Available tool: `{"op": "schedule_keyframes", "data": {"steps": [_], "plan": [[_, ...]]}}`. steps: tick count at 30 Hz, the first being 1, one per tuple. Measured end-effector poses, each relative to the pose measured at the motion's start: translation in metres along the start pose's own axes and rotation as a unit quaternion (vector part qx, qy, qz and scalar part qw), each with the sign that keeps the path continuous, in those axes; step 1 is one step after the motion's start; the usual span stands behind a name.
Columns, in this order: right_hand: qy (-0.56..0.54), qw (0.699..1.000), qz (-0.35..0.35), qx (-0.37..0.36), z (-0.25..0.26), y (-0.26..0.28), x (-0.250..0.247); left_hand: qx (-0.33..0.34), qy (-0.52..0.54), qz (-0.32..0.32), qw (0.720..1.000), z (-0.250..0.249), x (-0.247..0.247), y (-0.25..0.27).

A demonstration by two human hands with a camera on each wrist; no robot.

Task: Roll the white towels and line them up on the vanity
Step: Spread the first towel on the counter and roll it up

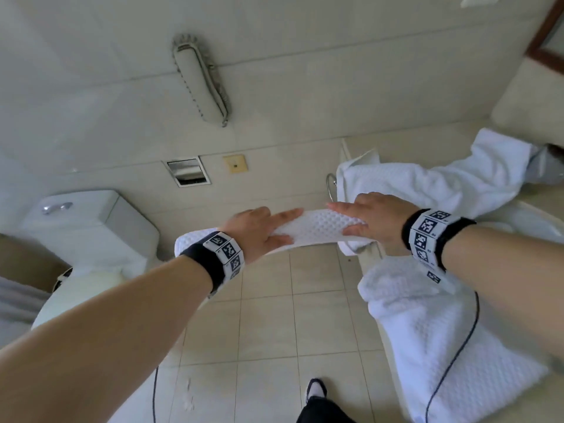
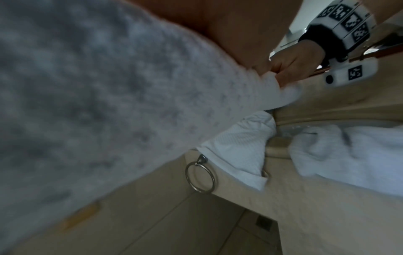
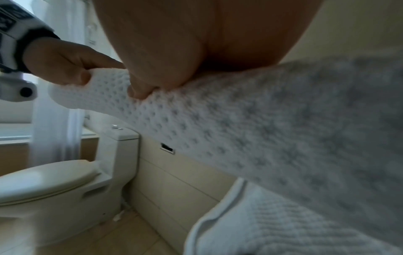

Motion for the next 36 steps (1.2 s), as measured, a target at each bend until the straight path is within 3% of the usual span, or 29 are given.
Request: {"op": "schedule_keyframes", "data": {"steps": [11, 21, 29, 36], "plan": [[0.028, 0.990, -0.006, 0.137, -0.225, -0.092, -0.065, 0.123, 0.010, 0.015, 0.992, -0.004, -0.041, -0.293], [0.049, 0.965, 0.065, 0.248, -0.407, -0.153, -0.067, 0.192, 0.016, 0.051, 0.980, -0.039, -0.014, -0.525], [0.064, 0.965, 0.075, 0.244, -0.517, -0.179, -0.043, 0.193, 0.015, 0.050, 0.980, -0.080, 0.023, -0.624], [-0.018, 0.963, 0.043, 0.264, -0.570, -0.191, -0.014, 0.147, 0.048, 0.038, 0.987, -0.096, 0.031, -0.643]]}}
Point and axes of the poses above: each hand's wrist, its own y-axis away from the middle knuckle, its own x-axis out of the palm, z = x × y, the point moved 5 cm from there along -y, towards the middle knuckle, and after that the axes turned 3 degrees about -y, right-handed, at the moved point
